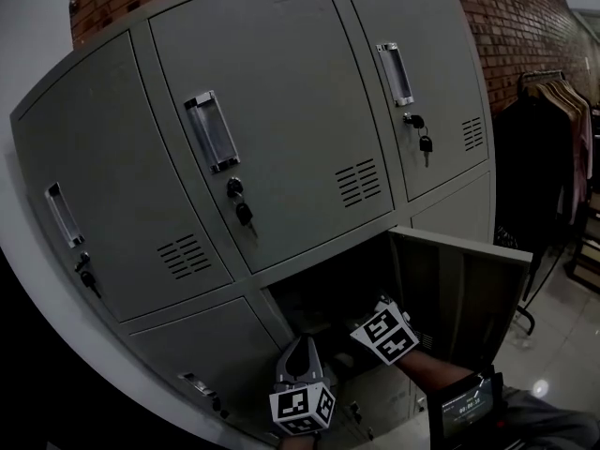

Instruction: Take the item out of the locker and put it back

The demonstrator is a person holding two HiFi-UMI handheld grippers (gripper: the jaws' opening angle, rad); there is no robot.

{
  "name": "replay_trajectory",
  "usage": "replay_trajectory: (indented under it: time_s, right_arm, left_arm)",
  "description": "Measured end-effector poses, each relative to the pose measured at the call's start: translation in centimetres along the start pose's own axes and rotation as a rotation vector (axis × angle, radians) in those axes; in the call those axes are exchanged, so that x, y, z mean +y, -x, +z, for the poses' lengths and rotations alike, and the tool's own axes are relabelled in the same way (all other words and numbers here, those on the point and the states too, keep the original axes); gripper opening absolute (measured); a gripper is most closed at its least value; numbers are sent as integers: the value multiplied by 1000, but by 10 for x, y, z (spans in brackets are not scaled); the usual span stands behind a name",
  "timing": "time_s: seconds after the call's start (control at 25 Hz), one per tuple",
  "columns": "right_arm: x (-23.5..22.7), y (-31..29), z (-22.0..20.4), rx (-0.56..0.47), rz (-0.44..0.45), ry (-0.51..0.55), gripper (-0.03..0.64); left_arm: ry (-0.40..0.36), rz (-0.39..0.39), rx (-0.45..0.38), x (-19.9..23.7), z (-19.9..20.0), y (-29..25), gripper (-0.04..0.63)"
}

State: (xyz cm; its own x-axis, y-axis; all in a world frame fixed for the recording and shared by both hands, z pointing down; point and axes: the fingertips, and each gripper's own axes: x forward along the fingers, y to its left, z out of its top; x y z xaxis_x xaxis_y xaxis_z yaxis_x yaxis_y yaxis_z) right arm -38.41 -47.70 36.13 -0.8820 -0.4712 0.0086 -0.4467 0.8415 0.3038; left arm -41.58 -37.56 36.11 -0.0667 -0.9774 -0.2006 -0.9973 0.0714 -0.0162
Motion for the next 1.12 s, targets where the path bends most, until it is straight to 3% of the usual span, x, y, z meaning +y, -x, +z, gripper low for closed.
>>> replay_trajectory:
  time_s: [0.32,0.56,0.8,1.12]
  right_arm:
    - [11,29,-9,-6,-17,-48,139]
    - [30,58,-11,-4,22,-70,86]
    - [41,116,-8,-38,61,-79,6]
    - [50,220,-8,-84,107,-118,5]
  left_arm:
    - [35,-29,25,-2,-13,6,-2]
    - [32,-8,40,-21,-13,27,-2]
    - [16,42,37,-60,-4,59,-2]
    - [-21,109,30,-131,8,114,-2]
